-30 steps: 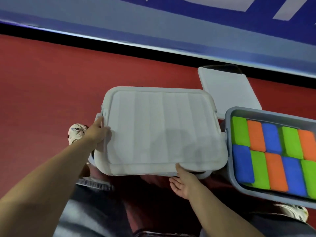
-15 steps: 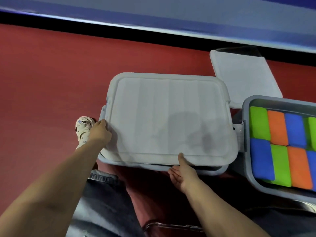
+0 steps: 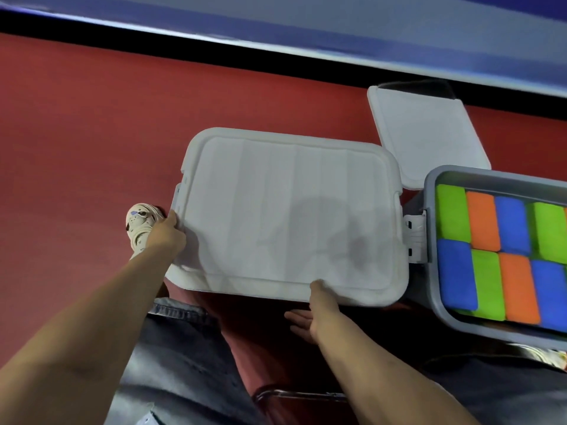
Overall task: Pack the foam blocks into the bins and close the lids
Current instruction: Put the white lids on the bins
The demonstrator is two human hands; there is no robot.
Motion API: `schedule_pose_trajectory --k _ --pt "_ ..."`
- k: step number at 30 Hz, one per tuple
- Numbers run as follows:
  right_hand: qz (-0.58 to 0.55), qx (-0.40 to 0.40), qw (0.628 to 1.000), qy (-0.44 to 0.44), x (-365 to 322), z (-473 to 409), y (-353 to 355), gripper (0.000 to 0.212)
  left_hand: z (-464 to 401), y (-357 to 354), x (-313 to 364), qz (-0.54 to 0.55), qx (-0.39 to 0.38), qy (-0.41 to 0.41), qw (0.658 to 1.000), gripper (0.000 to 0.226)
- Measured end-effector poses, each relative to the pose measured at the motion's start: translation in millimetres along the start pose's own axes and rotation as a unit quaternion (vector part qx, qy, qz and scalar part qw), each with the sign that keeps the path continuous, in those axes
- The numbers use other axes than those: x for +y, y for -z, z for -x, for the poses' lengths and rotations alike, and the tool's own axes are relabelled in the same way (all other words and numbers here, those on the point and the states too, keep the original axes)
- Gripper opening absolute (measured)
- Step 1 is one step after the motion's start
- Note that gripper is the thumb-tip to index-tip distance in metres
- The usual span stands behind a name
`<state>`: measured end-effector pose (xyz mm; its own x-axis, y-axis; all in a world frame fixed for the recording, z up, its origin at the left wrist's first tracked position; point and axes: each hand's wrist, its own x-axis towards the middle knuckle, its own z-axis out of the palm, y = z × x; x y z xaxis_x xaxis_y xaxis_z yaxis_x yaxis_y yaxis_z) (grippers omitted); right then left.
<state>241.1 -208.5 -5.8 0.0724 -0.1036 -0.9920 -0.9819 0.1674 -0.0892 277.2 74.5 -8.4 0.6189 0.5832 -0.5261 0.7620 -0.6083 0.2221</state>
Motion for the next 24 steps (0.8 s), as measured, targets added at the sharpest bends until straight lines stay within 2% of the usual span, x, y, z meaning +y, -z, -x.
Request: schedule_pose_trajectory --k 2,5,8,11,14,16,20,24 --pt "0.002 0.008 1.000 0.014 7.4 -3.2 0.7 0.040 -0.9 1.3 -3.0 0.005 -0.021 0.012 1.000 0.065" --pt "0.043 0.007 0.999 0.032 12.2 -6.6 1.4 0.044 -9.9 1.3 -8.8 0.070 -0.023 0.034 0.997 0.061" --pt "0.137 -0.036 0.990 0.015 13.5 -6.0 -2.7 0.061 -17.2 -2.5 -9.3 0.163 -0.011 0.058 0.985 0.050" --pt "0.183 -0.102 0.977 0.034 11.9 -1.2 -13.2 0.055 -20.9 -6.0 -4.6 0.256 -0.005 0.104 0.961 0.046" --pt "0.103 -0.198 0.974 0.051 9.0 2.9 -22.8 0.038 -28.1 -4.2 -3.9 0.320 -0.017 0.142 0.937 0.048" --pt "0.046 -0.227 0.971 0.064 3.2 1.9 -25.5 0.033 -32.6 0.0 -4.9 0.342 -0.034 0.158 0.926 0.049" --pt "0.004 -0.214 0.972 0.092 -12.0 -4.3 -23.8 0.035 -40.0 3.3 -5.3 0.354 -0.047 0.157 0.921 0.056" --pt "0.002 -0.188 0.977 0.099 -17.9 -7.8 -17.7 0.037 -44.3 3.1 -5.9 0.389 -0.075 0.205 0.895 0.041"
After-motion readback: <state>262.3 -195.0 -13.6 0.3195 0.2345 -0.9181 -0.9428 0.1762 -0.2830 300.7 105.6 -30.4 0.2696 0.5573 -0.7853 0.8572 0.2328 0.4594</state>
